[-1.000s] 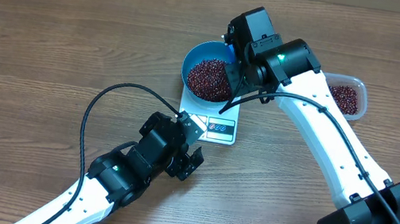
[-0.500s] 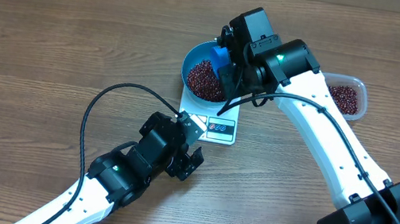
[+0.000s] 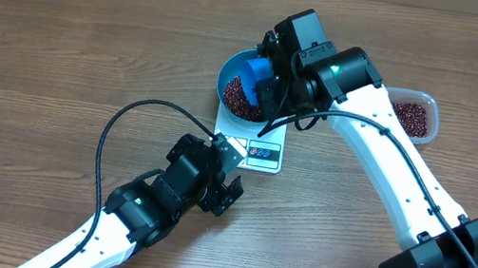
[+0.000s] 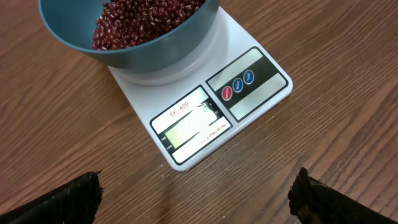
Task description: Scoop item into bowl and weigh 150g on scale
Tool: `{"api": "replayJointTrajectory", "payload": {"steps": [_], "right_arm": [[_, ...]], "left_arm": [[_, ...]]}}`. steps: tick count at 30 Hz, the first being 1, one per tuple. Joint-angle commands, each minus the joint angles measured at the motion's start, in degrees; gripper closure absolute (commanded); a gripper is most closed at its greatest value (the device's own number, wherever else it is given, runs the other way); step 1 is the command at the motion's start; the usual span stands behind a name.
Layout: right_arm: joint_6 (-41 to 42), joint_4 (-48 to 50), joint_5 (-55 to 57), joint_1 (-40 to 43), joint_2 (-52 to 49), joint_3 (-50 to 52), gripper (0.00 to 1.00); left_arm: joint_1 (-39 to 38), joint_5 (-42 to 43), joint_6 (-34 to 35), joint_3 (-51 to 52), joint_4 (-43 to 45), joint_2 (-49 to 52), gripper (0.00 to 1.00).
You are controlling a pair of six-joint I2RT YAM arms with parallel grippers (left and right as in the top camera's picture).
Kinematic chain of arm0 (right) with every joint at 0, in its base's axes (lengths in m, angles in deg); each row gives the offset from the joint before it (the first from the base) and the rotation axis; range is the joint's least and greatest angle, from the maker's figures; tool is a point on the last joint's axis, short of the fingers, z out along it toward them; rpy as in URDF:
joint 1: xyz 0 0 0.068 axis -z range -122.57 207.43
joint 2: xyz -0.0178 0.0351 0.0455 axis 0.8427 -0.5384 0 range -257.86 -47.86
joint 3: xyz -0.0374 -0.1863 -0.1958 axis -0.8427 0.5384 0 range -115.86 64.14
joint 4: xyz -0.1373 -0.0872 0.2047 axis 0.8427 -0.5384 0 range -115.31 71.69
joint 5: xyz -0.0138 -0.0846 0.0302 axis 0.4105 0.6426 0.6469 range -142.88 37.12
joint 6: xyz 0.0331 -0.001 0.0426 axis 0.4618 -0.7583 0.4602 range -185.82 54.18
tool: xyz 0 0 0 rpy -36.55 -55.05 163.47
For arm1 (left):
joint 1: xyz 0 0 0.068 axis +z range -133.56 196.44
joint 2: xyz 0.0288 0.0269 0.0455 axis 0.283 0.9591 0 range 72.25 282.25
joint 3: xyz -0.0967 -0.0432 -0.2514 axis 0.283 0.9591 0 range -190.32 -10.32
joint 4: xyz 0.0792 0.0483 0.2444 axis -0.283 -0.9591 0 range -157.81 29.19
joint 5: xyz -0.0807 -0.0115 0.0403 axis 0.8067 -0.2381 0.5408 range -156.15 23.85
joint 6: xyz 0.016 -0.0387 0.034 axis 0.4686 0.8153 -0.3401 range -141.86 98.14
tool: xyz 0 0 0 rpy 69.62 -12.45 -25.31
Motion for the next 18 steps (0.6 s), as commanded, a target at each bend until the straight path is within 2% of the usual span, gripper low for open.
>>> {"api": "replayJointTrajectory", "payload": {"steps": [1, 18], "right_arm": [[0.92, 0.11, -0.96, 0.94, 2.21, -1.92, 0.96], [0.90, -0.79, -0.96, 3.54, 2.21, -1.92, 0.96]], "left_arm": [[0.24, 0.04, -0.66, 0.39, 0.00, -0.55, 0.01], [0.24, 0.04, -0.66, 0.39, 0.00, -0.55, 0.00]]}}
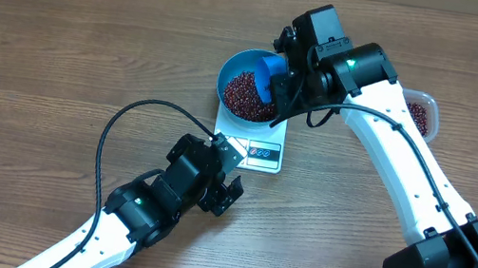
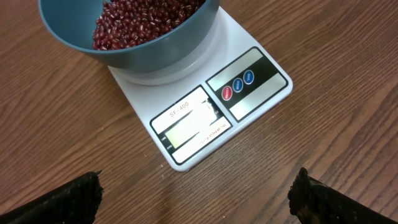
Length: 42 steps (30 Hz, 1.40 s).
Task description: Scoop item into bowl and weigh 150g on scale
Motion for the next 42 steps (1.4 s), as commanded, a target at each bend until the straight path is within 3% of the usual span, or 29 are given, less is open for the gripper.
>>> {"api": "replayJointTrajectory", "payload": {"steps": [1, 13, 42], "right_arm": [[0.24, 0.26, -0.35, 0.11, 2.21, -1.92, 0.96], [-0.26, 1.25, 3.82, 0.11, 2.19, -1.75, 0.96], [-0.24, 1.81, -0.76, 1.44, 3.34, -4.26, 0.96]], "left_arm": [[0.24, 0.04, -0.66, 0.37, 0.00, -0.55, 0.00], [0.26, 0.04, -0.66, 0.37, 0.00, -0.55, 0.01], [0.24, 0.04, -0.66, 0.37, 0.00, -0.55, 0.00]]}}
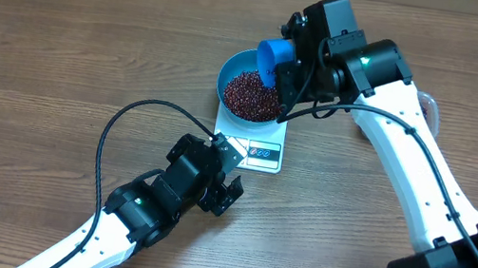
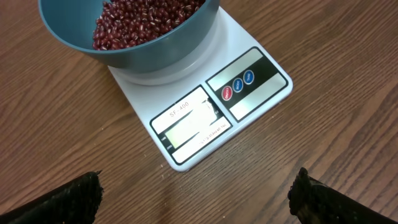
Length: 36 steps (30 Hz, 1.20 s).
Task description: Scoop item into bowl and weigh 150g on scale
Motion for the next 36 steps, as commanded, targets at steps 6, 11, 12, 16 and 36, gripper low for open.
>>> {"api": "replayJointTrajectory", "payload": {"steps": [6, 11, 12, 16, 36], "right_arm": [[-0.22, 2.10, -0.37, 0.13, 1.29, -1.36, 0.96], [-0.22, 3.54, -0.35, 0.13, -0.02, -0.33, 0.96], [-0.20, 3.76, -0.37, 0.13, -0.24, 0.07, 0.96], [-0.15, 4.96, -0.37, 0.11, -0.70, 2.25, 0.96], [0.07, 12.68, 5.99, 0.13, -2.51, 12.87, 0.96]], "left_arm": [[0.24, 0.04, -0.66, 0.37, 0.00, -0.55, 0.00], [0.24, 0.04, -0.66, 0.37, 0.00, -0.55, 0.00], [0.24, 0.04, -0.66, 0.37, 0.00, -0.55, 0.00], [0.24, 0.04, -0.66, 0.37, 0.00, -0.55, 0.00], [0.24, 0.04, -0.66, 0.37, 0.00, -0.55, 0.01]]}}
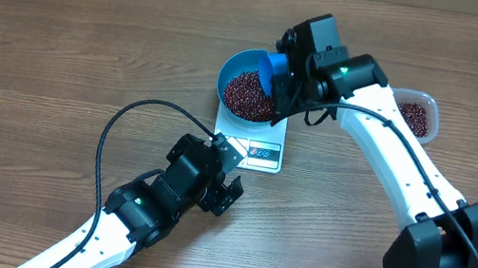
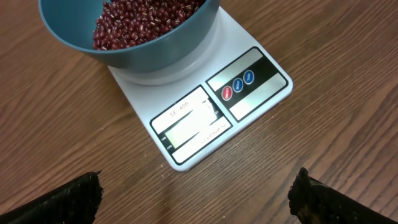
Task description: Scoop item into bowl and weigh 150g on scale
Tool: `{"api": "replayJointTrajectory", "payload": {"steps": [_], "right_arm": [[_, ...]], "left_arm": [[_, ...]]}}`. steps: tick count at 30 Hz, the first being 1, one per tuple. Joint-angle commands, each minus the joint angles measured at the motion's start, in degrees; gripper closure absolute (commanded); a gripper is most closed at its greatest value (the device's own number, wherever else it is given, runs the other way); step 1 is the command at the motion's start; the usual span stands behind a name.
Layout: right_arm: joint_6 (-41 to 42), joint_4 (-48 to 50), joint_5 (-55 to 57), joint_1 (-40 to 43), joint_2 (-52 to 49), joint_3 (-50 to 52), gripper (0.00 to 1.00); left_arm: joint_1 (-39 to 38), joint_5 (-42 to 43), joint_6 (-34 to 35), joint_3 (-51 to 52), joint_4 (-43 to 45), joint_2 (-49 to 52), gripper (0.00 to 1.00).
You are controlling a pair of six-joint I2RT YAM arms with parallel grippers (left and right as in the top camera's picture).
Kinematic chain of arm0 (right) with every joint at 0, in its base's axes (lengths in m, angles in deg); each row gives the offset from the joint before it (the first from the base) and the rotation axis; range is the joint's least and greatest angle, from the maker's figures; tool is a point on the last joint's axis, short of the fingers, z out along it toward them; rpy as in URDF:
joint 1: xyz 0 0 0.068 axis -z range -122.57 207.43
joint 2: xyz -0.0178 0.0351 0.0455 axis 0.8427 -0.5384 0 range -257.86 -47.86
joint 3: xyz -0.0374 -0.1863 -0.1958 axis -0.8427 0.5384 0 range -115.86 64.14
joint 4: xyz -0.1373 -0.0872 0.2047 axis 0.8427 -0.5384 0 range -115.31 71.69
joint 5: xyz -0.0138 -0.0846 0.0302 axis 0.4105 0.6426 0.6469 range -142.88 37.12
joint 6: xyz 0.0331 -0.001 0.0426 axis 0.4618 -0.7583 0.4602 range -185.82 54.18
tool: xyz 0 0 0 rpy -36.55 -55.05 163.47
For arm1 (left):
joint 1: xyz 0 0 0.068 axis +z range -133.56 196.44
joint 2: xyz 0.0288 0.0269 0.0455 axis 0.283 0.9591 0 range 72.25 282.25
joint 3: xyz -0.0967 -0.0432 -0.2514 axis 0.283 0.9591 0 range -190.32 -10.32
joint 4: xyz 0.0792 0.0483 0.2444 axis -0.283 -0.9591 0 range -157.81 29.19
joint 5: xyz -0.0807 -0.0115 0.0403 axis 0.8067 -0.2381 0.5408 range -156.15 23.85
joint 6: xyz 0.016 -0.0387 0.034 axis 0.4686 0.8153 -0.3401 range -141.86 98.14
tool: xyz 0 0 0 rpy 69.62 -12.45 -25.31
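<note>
A blue bowl [image 1: 242, 88] holding red beans sits on the white scale [image 1: 255, 152]. In the left wrist view the bowl [image 2: 130, 37] and the scale [image 2: 249, 93] fill the upper half, and the reading on the display [image 2: 189, 122] is too washed out to make out. My right gripper [image 1: 285, 74] is shut on a blue scoop [image 1: 272, 69], which hangs over the bowl's right rim. My left gripper [image 1: 227, 196] stands open over the table just in front of the scale, nothing between its fingertips [image 2: 68, 198].
A clear tub [image 1: 414, 116] with more red beans stands to the right of the scale, partly behind the right arm. The left arm's black cable [image 1: 126, 121] loops over the table to the left of the scale.
The right gripper with the scoop has come down and a little left, from above the bowl's far right rim to low over its right side. The left arm has not moved.
The scoop was first tipped down inside the bowl over the beans. Then it sat at the bowl's right side, then higher over the far right rim, and now it is low over the right rim again. My left gripper stayed open before the scale throughout.
</note>
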Motion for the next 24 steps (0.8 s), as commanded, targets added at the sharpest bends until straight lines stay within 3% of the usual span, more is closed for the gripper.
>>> {"api": "replayJointTrajectory", "payload": {"steps": [1, 14, 24], "right_arm": [[0.04, 1.36, 3.45, 0.13, -0.31, 2.12, 0.96], [-0.07, 2.38, 3.82, -0.76, -0.31, 4.13, 0.96], [-1.57, 3.26, 3.82, -5.99, -0.31, 4.13, 0.96]], "left_arm": [[0.24, 0.04, -0.66, 0.39, 0.00, -0.55, 0.01], [0.24, 0.04, -0.66, 0.39, 0.00, -0.55, 0.01], [0.24, 0.04, -0.66, 0.39, 0.00, -0.55, 0.00]]}}
